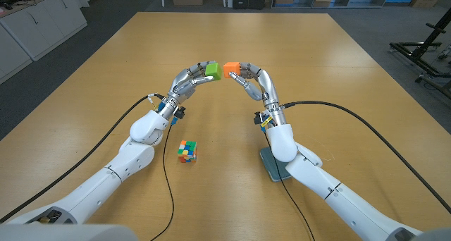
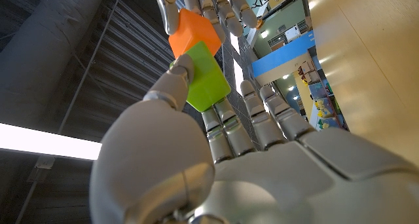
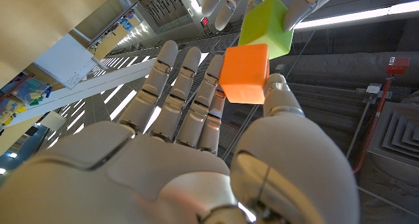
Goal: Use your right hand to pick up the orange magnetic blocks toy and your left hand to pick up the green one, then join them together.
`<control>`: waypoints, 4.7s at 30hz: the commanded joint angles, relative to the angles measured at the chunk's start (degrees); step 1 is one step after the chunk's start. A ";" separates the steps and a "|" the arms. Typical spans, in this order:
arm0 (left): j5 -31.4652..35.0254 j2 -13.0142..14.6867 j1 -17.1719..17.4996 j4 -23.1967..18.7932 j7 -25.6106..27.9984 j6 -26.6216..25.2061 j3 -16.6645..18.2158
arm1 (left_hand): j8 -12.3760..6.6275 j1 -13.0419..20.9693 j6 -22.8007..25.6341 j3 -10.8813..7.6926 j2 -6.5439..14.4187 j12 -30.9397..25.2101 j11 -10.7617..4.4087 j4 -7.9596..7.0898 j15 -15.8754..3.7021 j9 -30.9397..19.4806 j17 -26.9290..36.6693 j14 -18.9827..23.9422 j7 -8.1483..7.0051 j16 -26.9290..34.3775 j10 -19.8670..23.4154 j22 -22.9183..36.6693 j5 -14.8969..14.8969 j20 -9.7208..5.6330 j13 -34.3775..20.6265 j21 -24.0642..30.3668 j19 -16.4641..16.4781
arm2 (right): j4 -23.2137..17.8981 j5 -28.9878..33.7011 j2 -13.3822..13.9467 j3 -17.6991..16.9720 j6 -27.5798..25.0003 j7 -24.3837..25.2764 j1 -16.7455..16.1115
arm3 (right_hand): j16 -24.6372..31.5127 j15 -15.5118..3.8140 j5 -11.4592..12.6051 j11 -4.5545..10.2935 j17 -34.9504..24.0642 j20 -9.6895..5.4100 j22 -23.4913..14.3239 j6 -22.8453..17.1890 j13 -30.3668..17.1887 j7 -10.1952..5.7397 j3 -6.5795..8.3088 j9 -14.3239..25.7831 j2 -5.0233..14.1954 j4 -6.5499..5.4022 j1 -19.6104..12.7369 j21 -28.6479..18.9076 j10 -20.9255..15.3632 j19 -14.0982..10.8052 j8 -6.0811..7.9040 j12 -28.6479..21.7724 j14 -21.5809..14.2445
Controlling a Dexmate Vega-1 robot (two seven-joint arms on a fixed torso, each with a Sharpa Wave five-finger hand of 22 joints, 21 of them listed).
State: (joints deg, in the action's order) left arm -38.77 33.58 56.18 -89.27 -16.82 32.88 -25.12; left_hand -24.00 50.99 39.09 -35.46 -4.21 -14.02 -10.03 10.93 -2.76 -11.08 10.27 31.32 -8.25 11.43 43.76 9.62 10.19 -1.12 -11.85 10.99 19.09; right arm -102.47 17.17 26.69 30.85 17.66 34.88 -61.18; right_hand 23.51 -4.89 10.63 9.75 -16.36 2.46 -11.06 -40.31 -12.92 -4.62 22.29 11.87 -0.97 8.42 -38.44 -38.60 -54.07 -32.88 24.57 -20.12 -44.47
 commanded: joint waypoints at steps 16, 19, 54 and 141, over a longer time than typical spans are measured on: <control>-0.40 -1.44 -2.26 1.16 -3.54 -3.44 -1.36 | 0.65 -4.80 3.59 -0.78 0.73 0.34 -1.55 -2.39 -9.39 -0.14 0.05 0.44 0.72 -0.53 5.78 0.18 0.20 0.73 -0.46 -0.27 -0.51 | -1.22 1.55 0.16 -0.40 2.34 -0.06 -1.44 | -0.10 -3.95 0.28 2.77 -0.38 0.03 -0.22 -7.46 -0.27 -7.98 -0.11 0.27 5.46 -0.42 -5.41 -0.42 -3.08 0.16 0.25 -0.20 -0.25; -0.58 -1.50 -2.31 1.13 -3.96 -3.41 -1.37 | 0.97 -5.58 3.19 -0.61 0.57 0.61 -1.41 -2.47 -9.46 -0.18 0.05 0.22 0.94 -0.63 5.25 0.19 0.22 0.90 -0.64 -0.29 -0.70 | -1.37 1.57 0.12 -0.49 2.25 -0.20 -1.59 | -0.11 -3.94 0.29 2.77 -0.39 0.04 -0.22 -7.45 -0.27 -8.00 -0.12 0.27 5.46 -0.43 -5.40 -0.42 -3.07 0.16 0.25 -0.19 -0.25; -2.36 -0.79 -2.85 3.46 -11.79 -1.48 -1.52 | 9.84 -23.78 -12.53 6.78 -4.06 3.64 4.93 -4.04 -3.55 -0.86 0.53 -10.45 4.61 -1.09 -11.65 0.36 -0.19 7.61 -2.27 -0.44 -7.13 | -1.86 -0.45 -0.15 -0.37 0.42 -3.12 -1.58 | -0.28 -3.83 0.36 2.81 -0.53 0.04 -0.22 -7.45 -0.38 -7.83 -0.32 0.26 5.65 -0.59 -5.24 -0.48 -3.01 0.35 0.20 0.00 -0.03; 18.46 2.50 7.00 -2.24 22.90 -3.89 8.89 | 10.15 -28.42 -25.19 9.49 -2.60 1.02 10.19 -2.14 -2.38 -0.95 0.41 -18.20 9.98 0.40 -25.47 0.40 0.08 6.49 -0.73 0.11 -10.62 | 3.68 -19.97 3.90 -9.20 1.56 -9.48 -4.30 | -0.55 -3.58 0.37 2.76 -0.90 0.29 -0.22 -7.49 -0.60 -7.21 -1.00 0.23 5.67 -0.75 -4.89 -0.59 -2.94 0.90 0.08 0.42 0.24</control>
State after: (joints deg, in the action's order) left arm -20.95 36.42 64.56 -92.68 4.50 30.83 -16.06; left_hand -13.69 22.66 13.37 -25.49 -7.51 -12.74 0.19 8.69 -2.35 -11.98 10.66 12.70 1.85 11.26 17.76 9.72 10.42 5.94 -12.51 10.76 8.35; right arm -102.98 1.93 30.34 22.72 16.48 28.08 -67.21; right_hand 23.08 -4.89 10.74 9.93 -17.18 2.79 -11.06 -40.12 -13.18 -4.81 21.26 11.87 -0.89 7.87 -38.37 -39.04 -54.52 -32.14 24.38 -19.46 -44.47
